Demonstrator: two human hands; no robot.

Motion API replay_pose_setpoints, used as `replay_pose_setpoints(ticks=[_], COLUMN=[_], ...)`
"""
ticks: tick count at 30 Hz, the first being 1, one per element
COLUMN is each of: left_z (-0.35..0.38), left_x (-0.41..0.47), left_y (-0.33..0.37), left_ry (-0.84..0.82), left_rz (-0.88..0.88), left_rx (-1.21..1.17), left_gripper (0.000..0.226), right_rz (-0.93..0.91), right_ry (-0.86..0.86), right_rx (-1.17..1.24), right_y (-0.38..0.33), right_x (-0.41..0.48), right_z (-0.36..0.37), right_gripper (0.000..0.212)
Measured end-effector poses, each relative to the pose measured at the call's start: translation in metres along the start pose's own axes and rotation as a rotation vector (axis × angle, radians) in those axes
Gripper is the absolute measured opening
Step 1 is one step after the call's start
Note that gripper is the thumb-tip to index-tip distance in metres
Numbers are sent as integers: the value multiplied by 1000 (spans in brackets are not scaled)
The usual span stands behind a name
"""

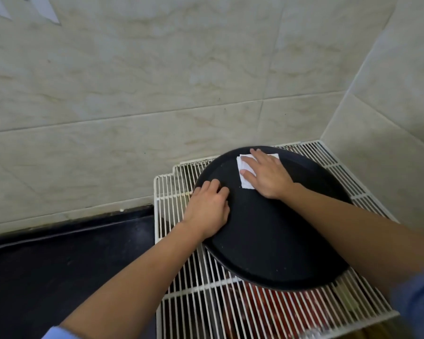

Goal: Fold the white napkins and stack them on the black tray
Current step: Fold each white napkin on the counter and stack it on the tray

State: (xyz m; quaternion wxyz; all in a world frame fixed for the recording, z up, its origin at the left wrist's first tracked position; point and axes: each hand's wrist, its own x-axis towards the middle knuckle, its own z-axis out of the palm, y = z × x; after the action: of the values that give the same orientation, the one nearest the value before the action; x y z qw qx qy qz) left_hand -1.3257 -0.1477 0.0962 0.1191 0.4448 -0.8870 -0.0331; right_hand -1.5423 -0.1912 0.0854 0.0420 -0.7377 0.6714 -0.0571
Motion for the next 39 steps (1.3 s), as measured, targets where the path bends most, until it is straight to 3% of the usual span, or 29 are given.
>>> replay_pose_setpoints(ticks=[4, 10, 24, 33, 39], left_z=[-22, -65, -159, -226, -254], left_x=[-25, -110, -464, -712, -814], left_y=[6, -13, -134, -217, -264], left_ry=[7, 47, -18, -106, -70], left_rz=[-43, -263, -932, -1149, -1289], left_rx=[27, 92, 269, 361, 353], left_gripper=[35, 30, 19, 18, 24], right_rz=[20, -156, -848, -1010, -1142], right_ry=[-61, 175, 56, -31, -50], right_rx=[-29, 16, 160, 121, 108], right_y=[-6, -82, -470, -715, -844], right_x=[-6, -23, -118, -212, -238], right_z=[-18, -48, -14, 42, 54], right_gripper=[57, 48, 43, 43, 40])
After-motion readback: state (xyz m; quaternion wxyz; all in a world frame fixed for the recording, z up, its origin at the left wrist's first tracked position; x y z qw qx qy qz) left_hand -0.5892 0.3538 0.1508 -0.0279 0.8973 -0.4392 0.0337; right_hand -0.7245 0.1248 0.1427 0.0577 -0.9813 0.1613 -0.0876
